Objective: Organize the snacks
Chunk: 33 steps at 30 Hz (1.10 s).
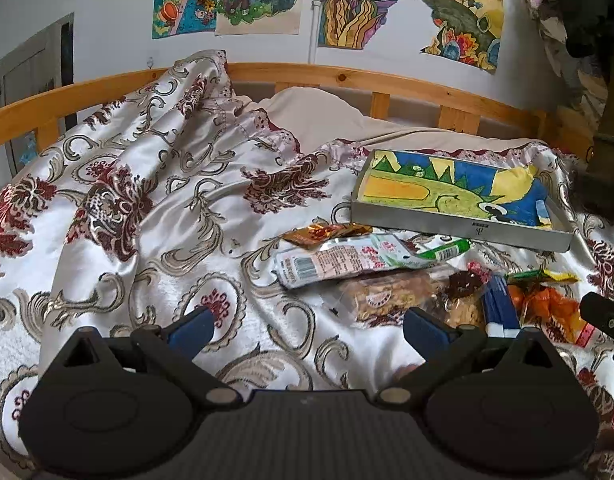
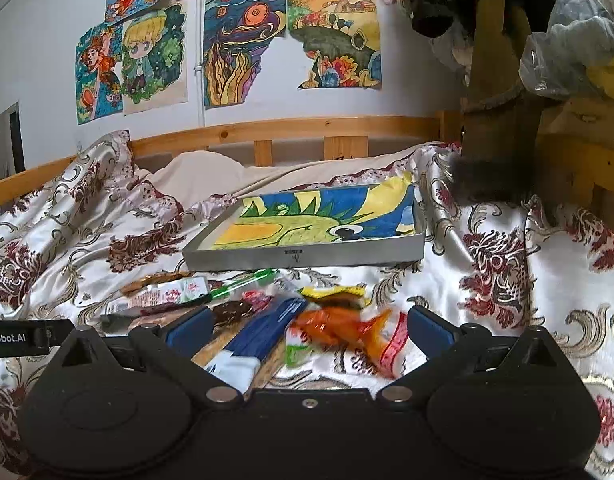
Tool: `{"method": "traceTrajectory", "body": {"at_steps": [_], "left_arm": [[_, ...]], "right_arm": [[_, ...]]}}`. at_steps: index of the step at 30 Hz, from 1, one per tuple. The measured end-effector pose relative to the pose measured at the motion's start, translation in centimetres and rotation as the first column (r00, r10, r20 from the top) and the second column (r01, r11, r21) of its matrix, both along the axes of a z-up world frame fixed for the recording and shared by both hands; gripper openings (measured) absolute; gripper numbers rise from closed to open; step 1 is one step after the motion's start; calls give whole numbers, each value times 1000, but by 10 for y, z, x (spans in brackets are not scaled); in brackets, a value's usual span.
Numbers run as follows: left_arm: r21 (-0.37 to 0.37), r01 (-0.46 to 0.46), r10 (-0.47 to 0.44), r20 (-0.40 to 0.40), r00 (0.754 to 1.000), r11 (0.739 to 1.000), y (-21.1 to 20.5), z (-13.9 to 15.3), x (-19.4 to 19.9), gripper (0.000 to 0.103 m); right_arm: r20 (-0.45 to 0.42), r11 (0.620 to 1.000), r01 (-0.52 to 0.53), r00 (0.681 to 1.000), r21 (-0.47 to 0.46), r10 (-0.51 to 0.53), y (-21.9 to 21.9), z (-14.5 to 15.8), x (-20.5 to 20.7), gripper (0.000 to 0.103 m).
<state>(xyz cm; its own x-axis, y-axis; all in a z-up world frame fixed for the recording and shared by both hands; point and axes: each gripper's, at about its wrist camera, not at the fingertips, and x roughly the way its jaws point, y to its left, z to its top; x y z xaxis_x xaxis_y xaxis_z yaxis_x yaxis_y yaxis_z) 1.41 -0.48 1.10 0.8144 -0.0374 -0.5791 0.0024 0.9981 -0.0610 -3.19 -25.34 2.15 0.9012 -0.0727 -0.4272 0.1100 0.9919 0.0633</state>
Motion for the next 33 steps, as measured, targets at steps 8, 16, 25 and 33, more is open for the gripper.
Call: {"method": "traceTrajectory", "body": {"at_steps": [8, 16, 25, 33], "left_arm": [[12, 27, -27, 2, 1000, 1000, -6, 6, 20, 103], [28, 156, -155, -28, 988, 987, -29, -1, 44, 103], [15, 297, -296, -60, 953, 955, -58, -10, 64, 103], [13, 386, -384, -56, 921, 923, -70, -19, 69, 103]], "right_arm": [[-76, 999, -39, 996, -1, 39, -30, 1, 15, 102], [-112, 996, -77, 991, -45, 72, -54, -4, 30, 102], [-206, 982, -141, 972, -122, 114, -60, -25, 62, 102], [-237, 969, -169, 964, -181, 124, -67, -39, 76, 102]]}}
